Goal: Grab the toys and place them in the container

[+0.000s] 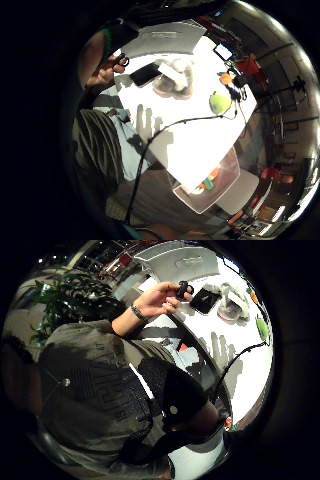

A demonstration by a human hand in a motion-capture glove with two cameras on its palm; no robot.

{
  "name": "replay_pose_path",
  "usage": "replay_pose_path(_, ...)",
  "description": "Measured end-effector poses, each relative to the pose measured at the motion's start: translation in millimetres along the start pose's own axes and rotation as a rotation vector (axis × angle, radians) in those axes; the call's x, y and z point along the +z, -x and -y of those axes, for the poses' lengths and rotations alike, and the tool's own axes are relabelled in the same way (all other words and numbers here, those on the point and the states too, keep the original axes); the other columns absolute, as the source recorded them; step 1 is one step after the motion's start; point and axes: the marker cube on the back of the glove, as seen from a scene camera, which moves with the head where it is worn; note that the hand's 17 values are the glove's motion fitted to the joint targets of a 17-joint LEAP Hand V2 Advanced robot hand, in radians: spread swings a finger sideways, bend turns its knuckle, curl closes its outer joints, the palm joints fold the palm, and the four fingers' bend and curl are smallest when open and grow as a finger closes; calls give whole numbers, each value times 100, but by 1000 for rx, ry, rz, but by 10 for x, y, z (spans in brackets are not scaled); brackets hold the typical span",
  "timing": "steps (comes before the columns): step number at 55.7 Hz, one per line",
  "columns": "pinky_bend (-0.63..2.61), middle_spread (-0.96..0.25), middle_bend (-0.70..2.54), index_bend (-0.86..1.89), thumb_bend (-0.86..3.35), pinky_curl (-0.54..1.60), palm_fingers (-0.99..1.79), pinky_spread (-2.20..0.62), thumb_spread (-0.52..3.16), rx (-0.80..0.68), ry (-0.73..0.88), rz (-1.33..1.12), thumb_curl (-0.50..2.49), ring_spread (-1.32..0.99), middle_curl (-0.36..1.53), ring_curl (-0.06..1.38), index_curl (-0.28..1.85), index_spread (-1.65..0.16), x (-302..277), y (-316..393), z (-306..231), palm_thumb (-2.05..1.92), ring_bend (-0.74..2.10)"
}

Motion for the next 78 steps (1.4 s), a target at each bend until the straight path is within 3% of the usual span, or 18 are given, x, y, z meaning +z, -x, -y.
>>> replay_pose_path(13,66,-9,18,17,-6,22,3,-2,96,71,-14,-16,5,-16,10,11,10,-29,-32,-97,-68,-8,31)
replay_pose_path(27,69,-11,18,17,-5,26,10,-2,115,194,8,-36,9,-21,17,16,18,-34,-8,-445,-54,-7,39)
replay_pose_path(34,70,-13,19,17,-4,28,18,-3,123,339,-1,0,11,-24,20,19,20,-36,131,-884,54,-5,49)
replay_pose_path(47,83,-28,50,2,9,33,87,-30,144,770,-67,-158,18,-39,32,36,10,-37,675,-2105,259,16,105)
replay_pose_path(53,95,-35,68,2,11,40,93,-37,142,840,-63,-162,21,-43,41,48,5,-37,894,-2467,339,22,129)
replay_pose_path(56,100,-37,74,5,10,44,89,-39,139,845,-69,-136,22,-44,45,53,4,-37,980,-2520,400,23,137)
replay_pose_path(61,107,-37,55,18,6,49,58,-41,134,798,-55,-99,22,-44,41,56,8,-37,1113,-2556,558,20,132)
replay_pose_path(66,98,-31,40,41,2,47,16,-34,130,739,0,-82,23,-41,38,47,19,-39,1306,-2648,766,17,95)
replay_pose_path(69,90,-28,40,52,-1,44,5,-28,130,700,19,-81,22,-39,38,42,23,-39,1445,-2723,884,13,78)
replay_pose_path(74,81,-26,40,62,-1,37,16,-24,131,654,-112,-127,23,-38,38,34,26,-38,1513,-2828,1019,11,69)
replay_pose_path(78,84,-30,58,55,3,32,88,-33,140,625,-198,-140,24,-41,43,34,23,-37,1453,-2877,1080,18,91)
